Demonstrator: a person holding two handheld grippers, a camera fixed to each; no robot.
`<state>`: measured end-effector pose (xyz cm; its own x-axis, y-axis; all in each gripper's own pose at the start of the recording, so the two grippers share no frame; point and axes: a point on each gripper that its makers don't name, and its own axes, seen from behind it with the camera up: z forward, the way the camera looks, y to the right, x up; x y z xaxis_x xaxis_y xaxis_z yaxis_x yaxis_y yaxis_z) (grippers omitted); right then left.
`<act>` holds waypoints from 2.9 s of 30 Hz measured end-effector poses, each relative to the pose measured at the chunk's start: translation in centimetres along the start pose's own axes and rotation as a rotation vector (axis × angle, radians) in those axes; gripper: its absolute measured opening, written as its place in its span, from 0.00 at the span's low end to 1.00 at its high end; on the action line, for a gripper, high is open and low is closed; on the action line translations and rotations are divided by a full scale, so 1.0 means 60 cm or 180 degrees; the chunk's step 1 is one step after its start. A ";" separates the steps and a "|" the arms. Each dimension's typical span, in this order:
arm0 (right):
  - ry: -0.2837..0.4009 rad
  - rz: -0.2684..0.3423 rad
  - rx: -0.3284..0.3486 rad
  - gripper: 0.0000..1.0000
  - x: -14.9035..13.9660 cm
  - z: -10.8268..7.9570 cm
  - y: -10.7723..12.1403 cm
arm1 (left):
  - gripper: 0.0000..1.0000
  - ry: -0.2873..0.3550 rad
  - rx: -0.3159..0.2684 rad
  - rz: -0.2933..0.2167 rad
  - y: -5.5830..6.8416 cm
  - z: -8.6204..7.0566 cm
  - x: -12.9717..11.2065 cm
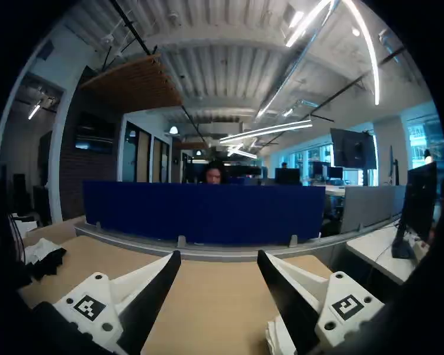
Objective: Fold towel
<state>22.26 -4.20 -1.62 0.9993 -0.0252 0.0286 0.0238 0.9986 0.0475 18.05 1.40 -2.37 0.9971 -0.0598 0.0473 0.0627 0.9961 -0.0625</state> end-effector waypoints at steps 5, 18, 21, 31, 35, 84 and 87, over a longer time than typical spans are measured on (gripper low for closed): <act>-0.0046 -0.0045 0.0058 1.00 -0.001 -0.002 -0.020 | 0.85 0.0020 -0.0004 0.0038 0.000 0.002 -0.009; -0.0157 -0.0126 0.0160 1.00 -0.022 -0.012 -0.046 | 0.85 0.0075 0.0058 0.0214 -0.002 0.006 -0.070; -0.0171 -0.0145 0.0174 1.00 -0.028 -0.016 -0.047 | 0.85 0.0107 0.0070 0.0220 -0.006 0.007 -0.083; -0.0096 -0.0079 0.0150 1.00 -0.044 -0.013 -0.047 | 0.85 0.0162 0.0093 0.0263 -0.012 0.018 -0.141; -0.0067 -0.0060 0.0139 1.00 -0.057 -0.007 -0.049 | 0.85 0.0184 0.0108 0.0236 -0.015 0.027 -0.168; -0.0009 -0.0046 0.0162 1.00 -0.123 0.020 -0.057 | 0.86 0.0143 0.0146 0.0193 -0.040 0.049 -0.297; 0.0029 -0.0050 0.0151 1.00 -0.118 0.017 -0.049 | 0.90 0.0142 0.0147 0.0194 -0.040 0.049 -0.297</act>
<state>15.06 -6.99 -0.94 0.9990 -0.0403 0.0184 0.0384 0.9947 0.0950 -0.02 0.27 -0.14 1.0000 -0.0007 0.0001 0.0007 0.9998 -0.0179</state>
